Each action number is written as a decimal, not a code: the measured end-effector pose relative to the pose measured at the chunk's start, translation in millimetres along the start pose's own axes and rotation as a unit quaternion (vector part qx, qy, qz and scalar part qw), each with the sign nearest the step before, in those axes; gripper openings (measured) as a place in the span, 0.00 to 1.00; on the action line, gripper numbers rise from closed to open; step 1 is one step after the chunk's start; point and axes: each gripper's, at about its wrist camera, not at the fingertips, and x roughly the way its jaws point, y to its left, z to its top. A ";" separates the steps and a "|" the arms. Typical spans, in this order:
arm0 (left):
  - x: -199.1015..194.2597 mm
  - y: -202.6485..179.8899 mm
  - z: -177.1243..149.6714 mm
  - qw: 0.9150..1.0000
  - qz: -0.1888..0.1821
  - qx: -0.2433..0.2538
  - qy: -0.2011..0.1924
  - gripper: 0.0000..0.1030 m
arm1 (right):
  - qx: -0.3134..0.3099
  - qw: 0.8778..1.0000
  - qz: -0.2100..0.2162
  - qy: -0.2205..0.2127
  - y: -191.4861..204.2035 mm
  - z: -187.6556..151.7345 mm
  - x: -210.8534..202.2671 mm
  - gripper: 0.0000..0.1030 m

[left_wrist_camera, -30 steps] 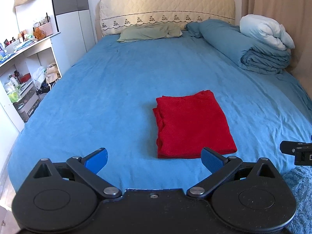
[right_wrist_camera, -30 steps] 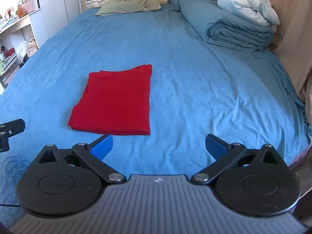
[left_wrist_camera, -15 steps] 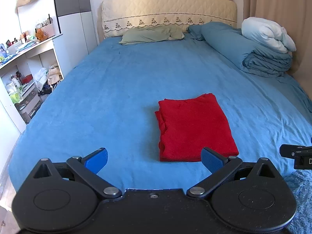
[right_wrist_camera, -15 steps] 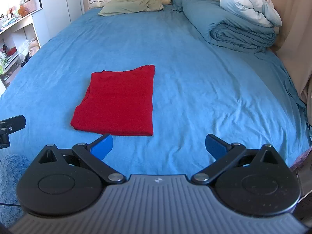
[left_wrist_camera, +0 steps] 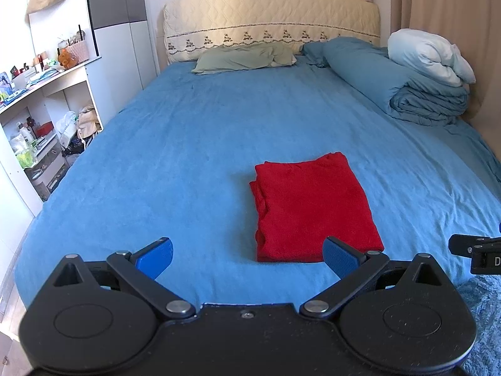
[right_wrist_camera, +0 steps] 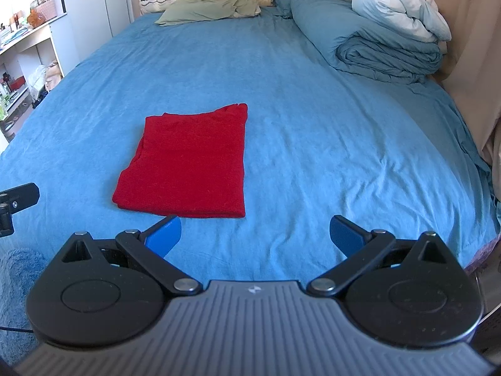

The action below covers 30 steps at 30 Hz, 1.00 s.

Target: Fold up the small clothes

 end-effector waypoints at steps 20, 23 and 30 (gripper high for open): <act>0.9 0.1 2.1 1.000 0.002 0.000 0.002 1.00 | 0.001 1.000 0.000 0.005 -2.9 -1.7 3.3 1.00; 0.9 -0.1 2.2 1.000 0.002 0.000 0.002 1.00 | 0.003 1.000 0.000 0.005 -4.3 -2.5 3.9 1.00; 1.6 -1.5 1.9 1.000 0.010 0.008 0.000 1.00 | 0.005 1.000 -0.002 0.004 -5.1 -2.2 3.9 1.00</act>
